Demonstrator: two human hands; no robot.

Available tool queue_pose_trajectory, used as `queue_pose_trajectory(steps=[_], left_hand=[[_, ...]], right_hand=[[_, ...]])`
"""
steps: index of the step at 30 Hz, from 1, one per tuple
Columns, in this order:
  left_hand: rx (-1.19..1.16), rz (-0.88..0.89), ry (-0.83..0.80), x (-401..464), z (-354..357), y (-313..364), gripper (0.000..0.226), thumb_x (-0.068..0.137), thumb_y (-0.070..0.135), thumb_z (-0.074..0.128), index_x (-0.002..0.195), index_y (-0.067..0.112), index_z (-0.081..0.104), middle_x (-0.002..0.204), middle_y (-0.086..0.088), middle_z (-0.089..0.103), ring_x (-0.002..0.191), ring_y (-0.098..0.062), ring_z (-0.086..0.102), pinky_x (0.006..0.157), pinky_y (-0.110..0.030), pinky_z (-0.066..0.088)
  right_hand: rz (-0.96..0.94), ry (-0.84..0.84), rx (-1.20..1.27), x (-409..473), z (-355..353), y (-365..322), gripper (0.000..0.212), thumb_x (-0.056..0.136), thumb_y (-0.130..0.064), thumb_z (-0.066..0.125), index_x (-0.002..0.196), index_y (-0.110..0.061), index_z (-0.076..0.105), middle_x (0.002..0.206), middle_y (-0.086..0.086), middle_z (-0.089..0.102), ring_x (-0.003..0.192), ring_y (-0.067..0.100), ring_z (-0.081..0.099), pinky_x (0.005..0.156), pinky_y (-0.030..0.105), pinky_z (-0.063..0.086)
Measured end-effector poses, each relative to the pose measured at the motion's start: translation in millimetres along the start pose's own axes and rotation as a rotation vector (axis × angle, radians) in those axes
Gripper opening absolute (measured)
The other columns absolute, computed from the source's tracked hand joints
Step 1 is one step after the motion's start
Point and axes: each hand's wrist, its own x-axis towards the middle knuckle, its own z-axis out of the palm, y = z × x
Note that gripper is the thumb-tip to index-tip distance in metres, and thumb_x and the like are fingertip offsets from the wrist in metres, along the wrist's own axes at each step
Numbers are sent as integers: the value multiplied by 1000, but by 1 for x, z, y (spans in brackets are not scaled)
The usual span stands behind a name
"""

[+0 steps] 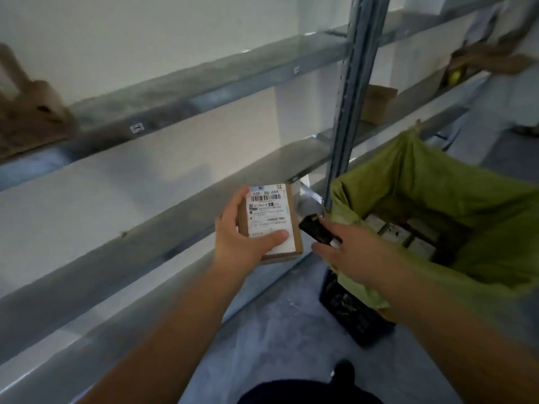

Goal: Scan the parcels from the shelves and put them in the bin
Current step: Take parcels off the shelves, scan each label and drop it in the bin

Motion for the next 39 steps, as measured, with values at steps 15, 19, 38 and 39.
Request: queue_pose_trajectory(steps=[15,19,38,39], left_hand=[[-99,-246,-412,90,221,9,100,54,19,105,136,49,57,130,11,68,116,-13,69,88,-40,63],[-59,-232,-504,115,284,6,100,53,27,104,135,55,55,134,13,64,122,-13,65,94,-43,62],[238,-466,-1134,257,528,-73,105,44,34,104,126,70,49,145,3,47,119,-30,61,81,-53,64],[238,-484,-1154,261,538,-74,106,51,29,103,133,65,47,146,3,47,119,-31,61,81,-53,64]], right_hand=[[490,147,-12,48,-65,180,76,97,-72,43,162,-44,17,150,18,49,134,36,46,105,47,47],[626,154,-53,48,-76,225,77,94,-78,38,161,-49,14,147,19,45,129,41,49,103,53,49],[1301,242,117,107,-84,295,75,96,-75,41,162,-46,16,137,18,48,121,40,51,99,52,50],[1327,246,124,112,-84,295,75,96,-75,40,162,-46,17,136,19,48,121,41,51,99,52,50]])
